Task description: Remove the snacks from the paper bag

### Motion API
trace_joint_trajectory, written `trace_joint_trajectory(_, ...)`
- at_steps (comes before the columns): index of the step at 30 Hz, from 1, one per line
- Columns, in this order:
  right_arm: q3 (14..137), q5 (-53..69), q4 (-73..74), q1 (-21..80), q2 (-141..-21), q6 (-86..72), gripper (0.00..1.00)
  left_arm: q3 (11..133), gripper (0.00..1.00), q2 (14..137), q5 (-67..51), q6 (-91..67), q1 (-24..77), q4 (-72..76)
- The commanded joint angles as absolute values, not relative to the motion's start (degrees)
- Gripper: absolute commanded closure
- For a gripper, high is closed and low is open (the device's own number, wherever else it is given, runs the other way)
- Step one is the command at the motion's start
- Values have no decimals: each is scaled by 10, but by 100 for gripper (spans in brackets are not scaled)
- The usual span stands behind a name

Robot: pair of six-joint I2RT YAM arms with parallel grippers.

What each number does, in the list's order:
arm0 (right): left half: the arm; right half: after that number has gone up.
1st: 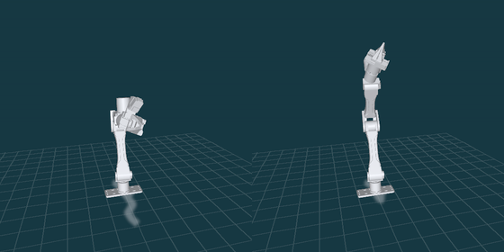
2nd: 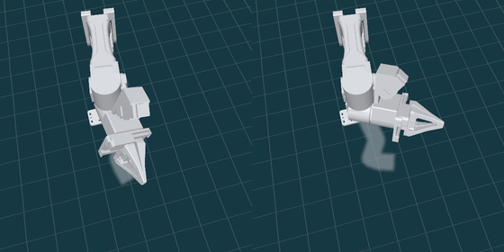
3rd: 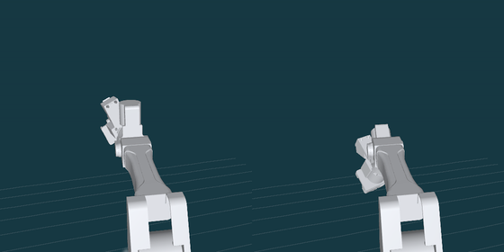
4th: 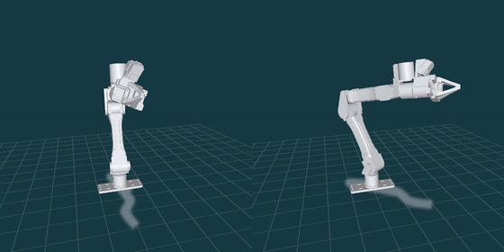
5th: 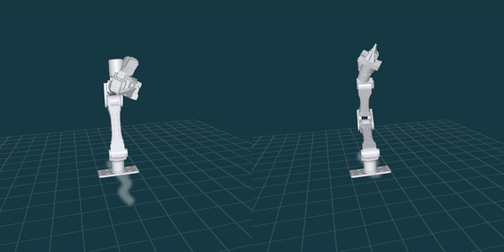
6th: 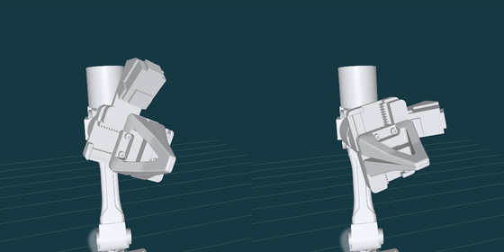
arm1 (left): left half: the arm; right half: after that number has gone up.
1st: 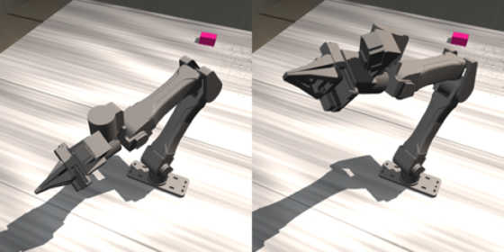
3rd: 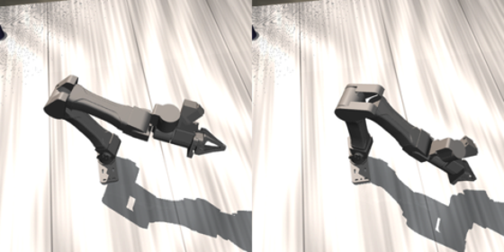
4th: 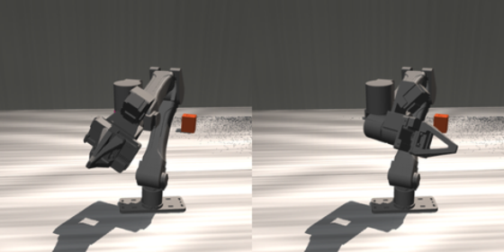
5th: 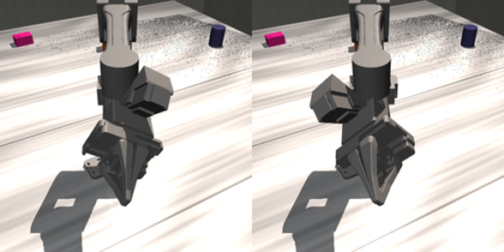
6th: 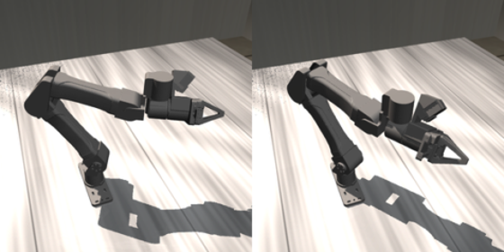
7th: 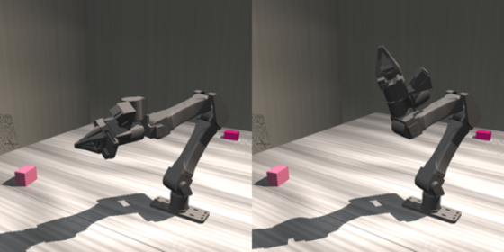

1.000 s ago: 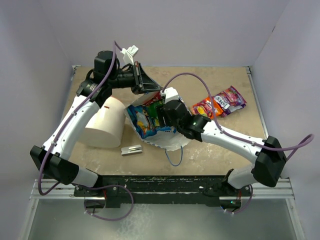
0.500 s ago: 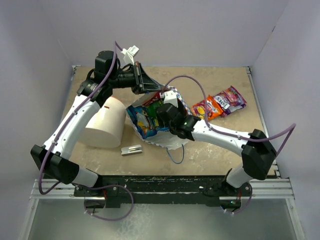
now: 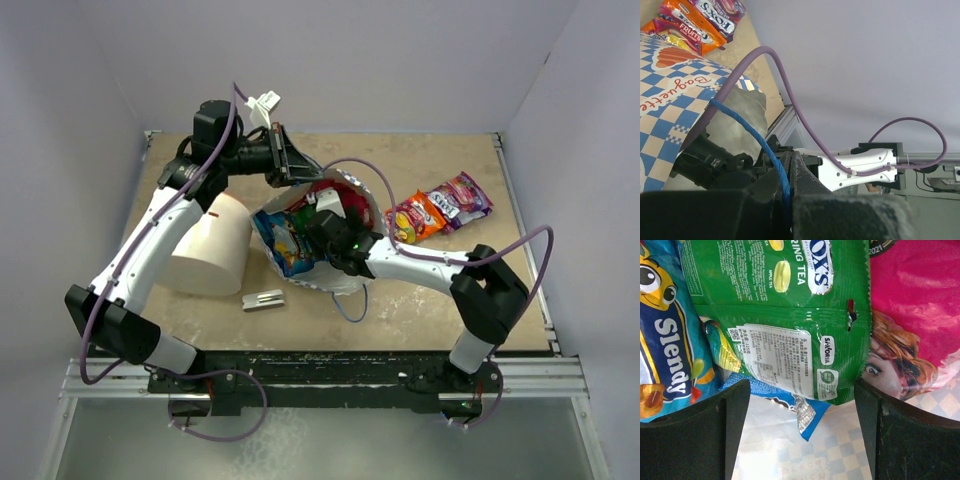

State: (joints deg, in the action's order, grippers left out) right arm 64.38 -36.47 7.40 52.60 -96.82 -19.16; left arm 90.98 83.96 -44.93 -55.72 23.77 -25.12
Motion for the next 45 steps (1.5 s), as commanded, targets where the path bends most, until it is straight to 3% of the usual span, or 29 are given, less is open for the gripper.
trace_joint_trajectory(1,646,-329,-16,526,-964,-157,17,949,100,837,-482,-563,242,-215)
trace_joint_trajectory(9,628,-262,-106,524,-970,-173,34,944,100,834,-476,-563,242,-221)
trace_joint_trajectory(14,647,-289,-107,520,-1005,-190,30,949,100,841,-481,-560,242,-237)
trace_joint_trajectory(16,645,-291,-119,518,-1007,-190,34,949,100,845,-483,-557,242,-241)
trace_joint_trajectory(19,647,-274,-128,517,-1001,-188,49,946,100,849,-483,-565,243,-240)
trace_joint_trajectory(23,643,-238,-133,518,-981,-187,78,944,100,847,-475,-560,244,-240)
trace_joint_trajectory(27,640,-216,-117,518,-961,-196,96,947,100,849,-466,-560,244,-242)
trace_joint_trajectory(32,632,-207,-99,518,-922,-202,100,951,100,845,-455,-559,243,-242)
trace_joint_trajectory(45,607,-173,-13,518,-801,-218,100,917,100,821,-424,-579,243,-269)
